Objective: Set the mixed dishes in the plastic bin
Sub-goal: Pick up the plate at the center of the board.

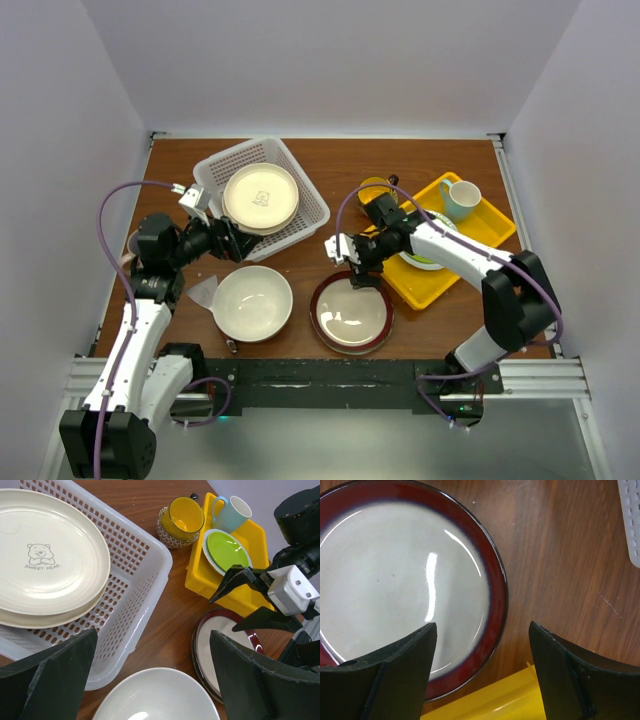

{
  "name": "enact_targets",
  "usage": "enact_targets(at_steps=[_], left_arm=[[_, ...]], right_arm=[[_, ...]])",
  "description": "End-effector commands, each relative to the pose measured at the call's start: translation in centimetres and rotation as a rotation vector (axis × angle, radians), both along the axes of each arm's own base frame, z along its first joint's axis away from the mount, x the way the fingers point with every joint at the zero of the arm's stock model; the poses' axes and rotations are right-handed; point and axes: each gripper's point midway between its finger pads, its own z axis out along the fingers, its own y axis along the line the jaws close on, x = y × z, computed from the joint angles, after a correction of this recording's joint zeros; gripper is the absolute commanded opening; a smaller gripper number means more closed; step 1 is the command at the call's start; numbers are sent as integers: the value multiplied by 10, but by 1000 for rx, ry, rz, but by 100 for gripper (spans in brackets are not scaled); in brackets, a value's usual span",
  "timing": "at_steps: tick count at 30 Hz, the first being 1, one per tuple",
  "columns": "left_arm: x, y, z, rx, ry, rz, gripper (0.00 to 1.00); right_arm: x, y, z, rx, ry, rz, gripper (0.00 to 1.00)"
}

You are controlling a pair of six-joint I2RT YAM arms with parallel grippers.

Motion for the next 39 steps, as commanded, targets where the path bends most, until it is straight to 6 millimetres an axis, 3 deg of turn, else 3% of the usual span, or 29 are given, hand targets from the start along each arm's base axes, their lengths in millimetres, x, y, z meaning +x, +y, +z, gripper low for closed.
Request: enact_targets(at_steps=[1,8,14,20,21,25,29,34,39], left_arm=[[5,0,12,10,-69,-15,100],[6,-1,17,4,-95,-24,100],[6,-2,18,2,-97,-27,100],[5,-2,17,1,-96,-32,100],[5,-2,18,1,-99,-31,100],[5,-2,17,0,-96,-31,100],[5,-3,17,-1,-93,-37,100],[5,-7,12,-34,-60,-55,100],[6,-11,6,-48,-30,-79,100]], right_arm=[[17,17,6,35,2,-31,76],[17,25,-17,4,103,-30,66],[19,29,-24,-10,155,-41,53],[19,29,-30,-39,204,-50,29],[20,30,-30,-37,202,-49,19],[18,31,-29,-34,211,-55,0],[18,32,-21,-19,204,-60,0],[19,31,5,-2,173,-71,0],[9,28,19,30,149,-39,0]])
